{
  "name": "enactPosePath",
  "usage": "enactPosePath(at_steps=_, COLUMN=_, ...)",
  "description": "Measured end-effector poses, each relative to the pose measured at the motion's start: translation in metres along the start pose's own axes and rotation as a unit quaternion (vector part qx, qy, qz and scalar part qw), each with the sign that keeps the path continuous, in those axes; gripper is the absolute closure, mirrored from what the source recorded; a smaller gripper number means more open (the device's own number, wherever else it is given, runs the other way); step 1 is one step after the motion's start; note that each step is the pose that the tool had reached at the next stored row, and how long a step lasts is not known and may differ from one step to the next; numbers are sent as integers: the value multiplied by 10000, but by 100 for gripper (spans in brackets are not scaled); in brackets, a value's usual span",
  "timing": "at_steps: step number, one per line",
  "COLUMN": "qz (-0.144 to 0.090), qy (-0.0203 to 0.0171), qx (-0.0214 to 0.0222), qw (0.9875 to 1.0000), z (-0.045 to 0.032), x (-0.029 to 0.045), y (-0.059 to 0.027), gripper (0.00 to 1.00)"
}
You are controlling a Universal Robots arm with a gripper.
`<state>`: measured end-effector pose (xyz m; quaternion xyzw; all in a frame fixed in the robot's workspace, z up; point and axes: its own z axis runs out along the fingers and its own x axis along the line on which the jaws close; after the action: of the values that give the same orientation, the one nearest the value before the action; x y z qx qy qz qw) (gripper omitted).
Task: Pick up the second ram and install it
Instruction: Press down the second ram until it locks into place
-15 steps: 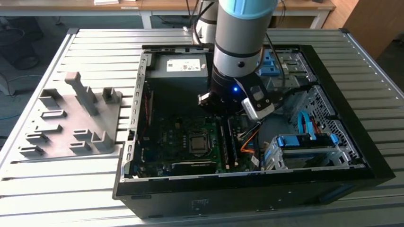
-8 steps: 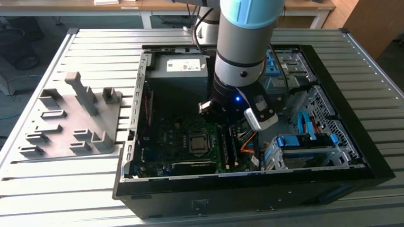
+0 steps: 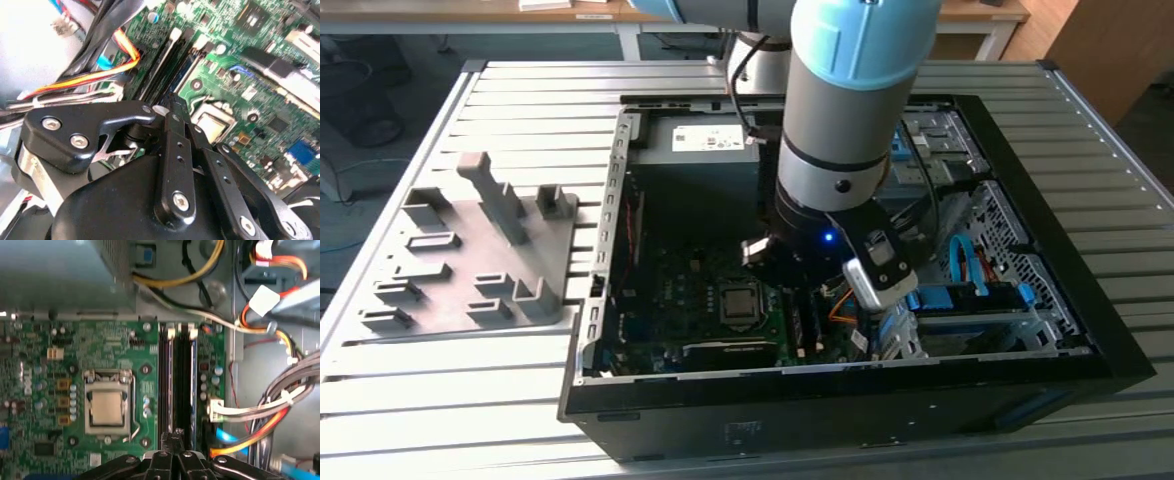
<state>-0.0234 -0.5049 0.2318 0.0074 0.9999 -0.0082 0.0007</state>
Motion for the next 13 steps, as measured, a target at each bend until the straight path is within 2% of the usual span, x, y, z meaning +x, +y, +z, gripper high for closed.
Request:
enactPosePath(at_steps=4, qz=1, qy=-1, qx=15, qw=10000, z=35, x=0, y=-24, gripper=90)
enactPosePath(at_steps=13, qz=-3, qy=0, qx=100, qw=9999, z=92, x=0, y=-45, gripper=90)
